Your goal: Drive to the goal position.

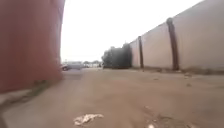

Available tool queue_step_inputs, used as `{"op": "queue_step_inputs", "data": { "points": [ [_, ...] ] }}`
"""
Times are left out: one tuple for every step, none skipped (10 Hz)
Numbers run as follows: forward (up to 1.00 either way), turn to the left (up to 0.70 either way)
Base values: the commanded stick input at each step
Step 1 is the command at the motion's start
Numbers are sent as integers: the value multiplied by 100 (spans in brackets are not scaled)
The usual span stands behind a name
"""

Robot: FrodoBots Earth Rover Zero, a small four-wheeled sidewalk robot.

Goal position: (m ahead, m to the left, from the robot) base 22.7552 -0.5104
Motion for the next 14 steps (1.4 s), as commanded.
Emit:
{"op": "queue_step_inputs", "data": {
  "points": [
    [100, 2],
    [100, 0],
    [100, 0],
    [100, 0],
    [100, 0],
    [100, 0],
    [100, 0],
    [100, 0],
    [100, 0],
    [100, 0],
    [100, 0],
    [100, 0],
    [100, 0],
    [100, 0]
  ]
}}
